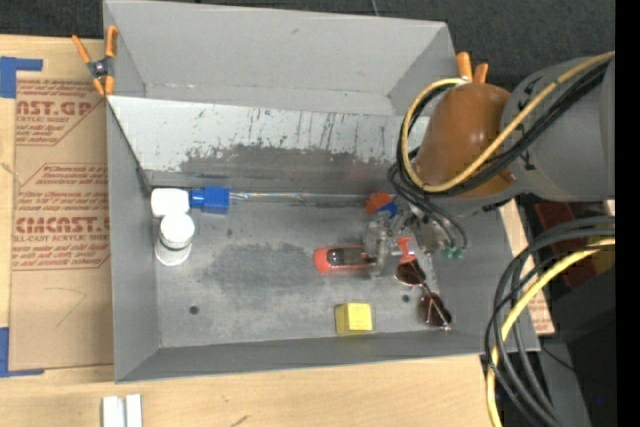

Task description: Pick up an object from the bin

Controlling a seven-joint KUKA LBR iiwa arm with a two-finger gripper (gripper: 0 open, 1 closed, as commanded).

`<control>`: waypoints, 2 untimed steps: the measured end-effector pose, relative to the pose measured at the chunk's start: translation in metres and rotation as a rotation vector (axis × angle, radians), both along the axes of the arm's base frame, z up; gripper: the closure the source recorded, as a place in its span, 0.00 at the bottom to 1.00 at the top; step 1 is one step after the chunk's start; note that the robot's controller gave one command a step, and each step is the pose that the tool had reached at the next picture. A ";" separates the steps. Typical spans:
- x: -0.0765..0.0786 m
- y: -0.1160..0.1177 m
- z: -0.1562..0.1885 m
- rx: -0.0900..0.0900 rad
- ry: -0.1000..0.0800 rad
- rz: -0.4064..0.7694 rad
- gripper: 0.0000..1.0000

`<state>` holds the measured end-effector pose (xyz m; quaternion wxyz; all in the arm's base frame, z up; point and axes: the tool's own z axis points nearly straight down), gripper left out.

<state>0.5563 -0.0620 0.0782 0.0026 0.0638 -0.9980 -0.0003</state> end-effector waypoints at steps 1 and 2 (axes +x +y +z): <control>-0.003 0.001 0.044 0.001 0.008 0.000 1.00; 0.016 0.001 0.107 0.001 0.001 0.041 1.00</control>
Offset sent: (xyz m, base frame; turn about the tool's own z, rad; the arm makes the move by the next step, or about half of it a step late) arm 0.0261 -0.0001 0.1329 -0.0608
